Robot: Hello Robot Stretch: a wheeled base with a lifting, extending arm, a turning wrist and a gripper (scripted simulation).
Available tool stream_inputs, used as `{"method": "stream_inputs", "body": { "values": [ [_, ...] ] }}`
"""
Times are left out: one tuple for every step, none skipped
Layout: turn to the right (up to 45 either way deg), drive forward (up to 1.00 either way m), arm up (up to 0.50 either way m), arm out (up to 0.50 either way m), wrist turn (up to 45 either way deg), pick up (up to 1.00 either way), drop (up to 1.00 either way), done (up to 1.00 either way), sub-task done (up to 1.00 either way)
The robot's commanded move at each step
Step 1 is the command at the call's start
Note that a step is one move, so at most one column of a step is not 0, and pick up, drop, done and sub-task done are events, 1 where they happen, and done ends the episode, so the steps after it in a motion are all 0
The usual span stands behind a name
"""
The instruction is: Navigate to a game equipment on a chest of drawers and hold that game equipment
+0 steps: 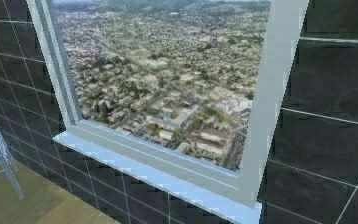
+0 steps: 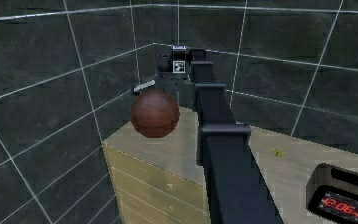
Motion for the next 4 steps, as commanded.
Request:
{"method": "stream_inputs", "body": {
  "values": [
    [0.0, 0.0, -0.16, 0.0, 0.0, 0.0, 0.0, 0.0, 0.0],
    [0.0, 0.0, 0.0, 0.0, 0.0, 1.0, 0.0, 0.0, 0.0],
    [0.0, 0.0, 0.1, 0.0, 0.0, 0.0, 0.0, 0.0, 0.0],
    [0.0, 0.0, 0.0, 0.0, 0.0, 0.0, 0.0, 1.0, 0.0]
  ]
}}
